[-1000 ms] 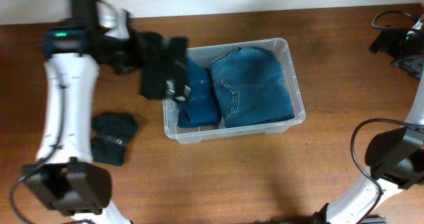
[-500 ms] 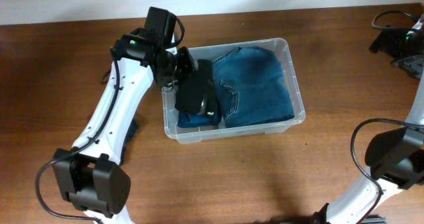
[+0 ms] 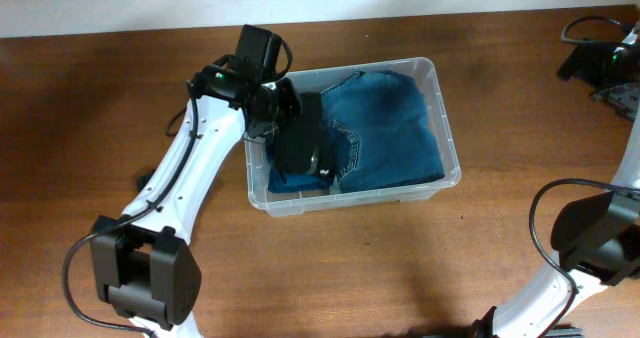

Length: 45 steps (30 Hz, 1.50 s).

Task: Pack container
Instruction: 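Carry the black strapped clothing into the box's left side with left gripper, then release the black clothing and move left gripper back to the table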

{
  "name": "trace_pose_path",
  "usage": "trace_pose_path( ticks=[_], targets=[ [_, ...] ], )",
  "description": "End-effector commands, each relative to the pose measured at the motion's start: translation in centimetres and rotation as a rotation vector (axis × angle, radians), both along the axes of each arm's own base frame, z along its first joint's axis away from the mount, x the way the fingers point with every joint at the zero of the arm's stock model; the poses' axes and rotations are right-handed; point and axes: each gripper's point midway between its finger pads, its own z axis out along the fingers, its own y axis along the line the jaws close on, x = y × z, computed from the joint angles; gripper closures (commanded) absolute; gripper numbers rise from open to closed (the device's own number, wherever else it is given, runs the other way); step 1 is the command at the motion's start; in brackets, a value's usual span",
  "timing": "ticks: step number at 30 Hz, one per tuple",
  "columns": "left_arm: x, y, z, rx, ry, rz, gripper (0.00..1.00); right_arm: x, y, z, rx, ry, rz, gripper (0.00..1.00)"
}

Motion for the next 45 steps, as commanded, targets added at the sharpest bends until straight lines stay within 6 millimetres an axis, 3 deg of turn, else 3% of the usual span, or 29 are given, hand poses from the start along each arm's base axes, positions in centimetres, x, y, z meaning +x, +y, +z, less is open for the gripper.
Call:
trace_pose_path(
  ticks=[1, 2, 4, 5, 6, 8, 13, 17, 21, 25, 31, 37, 42, 45],
  targets=[
    [0.1, 0.3, -0.5, 0.017, -0.001, -0.005, 0.99, -0.1, -0.1, -0.1, -0.001, 0.003, -0.012, 0.01],
    [0.0, 0.3, -0.5, 0.019, 0.002, -0.005, 0.85, -0.1, -0.1, -0.1, -0.001, 0.003, -0.012, 0.01],
    [-0.1, 0.5, -0.6, 0.029, 0.005, -0.009, 0.4, -0.1, -0.1, -0.1, -0.001, 0.003, -0.012, 0.01],
    [-0.1, 0.6, -0.7, 0.036, 0.004, -0.015, 0.26, -0.1, -0.1, -0.1, -0.001, 0.003, -0.012, 0.01],
    [0.1, 0.7, -0.6, 0.05, -0.016, -0.054, 0.15, -0.1, -0.1, -0.1, -0.001, 0.003, -0.012, 0.02],
    [0.4, 1.0, -0.5, 0.058, -0.029, -0.071, 0.07, -0.1, -0.1, -0.1, -0.001, 0.003, -0.012, 0.01],
    [1.7, 1.8, 1.5, 0.068, -0.107, -0.166, 0.07, -0.1, -0.1, -0.1, -0.001, 0.003, -0.012, 0.01],
    [2.6, 3.8, 4.4, 0.097, -0.158, -0.191, 0.11, -0.1, -0.1, -0.1, -0.001, 0.003, -0.012, 0.01],
    [2.3, 6.8, 6.1, 0.155, -0.154, -0.224, 0.39, -0.1, -0.1, -0.1, -0.001, 0.003, -0.012, 0.02],
    [0.4, 11.5, 4.8, 0.239, -0.025, -0.137, 0.54, -0.1, -0.1, -0.1, -0.001, 0.003, -0.012, 0.01],
    [-2.0, 19.3, 3.3, 0.251, 0.134, 0.028, 0.54, -0.1, -0.1, -0.1, -0.001, 0.003, -0.012, 0.01],
    [-4.8, 27.2, 3.0, 0.166, 0.23, 0.235, 0.54, -0.1, -0.1, -0.1, -0.001, 0.003, -0.012, 0.01],
    [-7.8, 30.2, 2.1, 0.137, 0.318, 0.293, 0.53, -0.1, -0.1, -0.1, -0.001, 0.003, -0.012, 0.01],
    [-9.3, 30.7, -0.4, 0.087, 0.378, 0.323, 0.5, -0.1, -0.1, -0.1, -0.001, 0.003, -0.012, 0.02]
  ],
)
